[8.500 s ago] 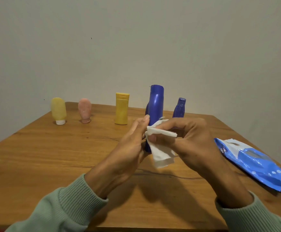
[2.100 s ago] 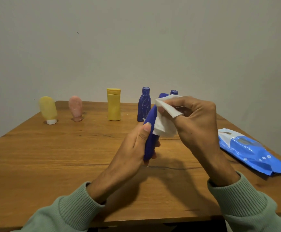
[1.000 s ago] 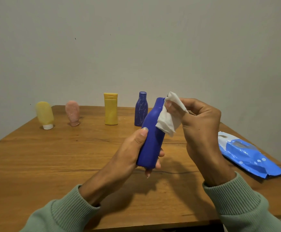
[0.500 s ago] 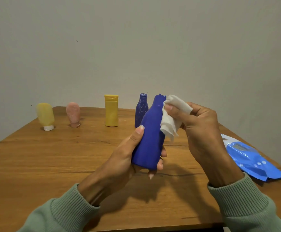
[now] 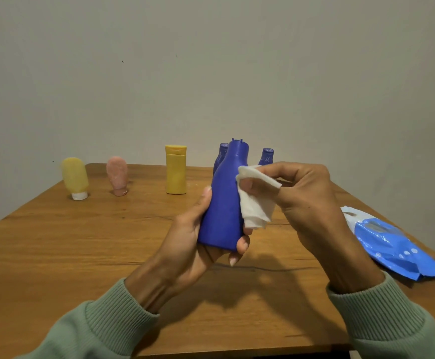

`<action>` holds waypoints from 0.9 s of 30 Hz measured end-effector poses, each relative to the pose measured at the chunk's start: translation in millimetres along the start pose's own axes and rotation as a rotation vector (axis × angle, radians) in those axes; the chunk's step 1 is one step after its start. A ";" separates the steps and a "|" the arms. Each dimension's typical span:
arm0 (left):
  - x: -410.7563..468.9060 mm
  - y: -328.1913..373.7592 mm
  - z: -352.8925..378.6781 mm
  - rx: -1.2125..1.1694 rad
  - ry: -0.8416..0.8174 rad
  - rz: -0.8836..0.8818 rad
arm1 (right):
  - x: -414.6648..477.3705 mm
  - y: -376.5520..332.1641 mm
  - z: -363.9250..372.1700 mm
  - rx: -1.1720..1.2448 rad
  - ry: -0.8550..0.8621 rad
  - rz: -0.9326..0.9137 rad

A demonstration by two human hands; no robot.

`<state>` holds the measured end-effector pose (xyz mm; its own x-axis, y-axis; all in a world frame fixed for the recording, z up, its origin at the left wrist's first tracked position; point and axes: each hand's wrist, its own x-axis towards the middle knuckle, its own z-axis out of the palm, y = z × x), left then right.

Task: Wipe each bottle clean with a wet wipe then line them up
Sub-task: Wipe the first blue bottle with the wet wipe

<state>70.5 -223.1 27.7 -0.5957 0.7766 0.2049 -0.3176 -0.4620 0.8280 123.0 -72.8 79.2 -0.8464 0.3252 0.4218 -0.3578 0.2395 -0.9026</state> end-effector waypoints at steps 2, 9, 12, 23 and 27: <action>0.6 -0.8 -0.6 0.031 -0.006 -0.011 | 0.7 2.0 0.9 0.007 0.072 -0.019; 7.5 -0.3 2.0 -0.047 0.180 0.057 | -4.3 6.1 2.2 -0.254 -0.166 -0.037; 8.1 -0.4 -0.1 -0.093 0.274 0.054 | -7.8 7.0 8.1 -0.406 -0.273 -0.093; 6.9 -9.9 6.5 -0.059 0.265 0.019 | 0.1 12.7 8.2 -0.228 0.105 -0.139; 8.4 -7.1 3.2 -0.061 0.273 0.045 | -4.2 7.5 8.4 -0.321 -0.064 -0.128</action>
<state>70.1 -211.9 25.2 -0.7844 0.6144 0.0852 -0.3254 -0.5245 0.7868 120.6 -80.0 70.0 -0.8294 0.2189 0.5141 -0.3286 0.5529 -0.7657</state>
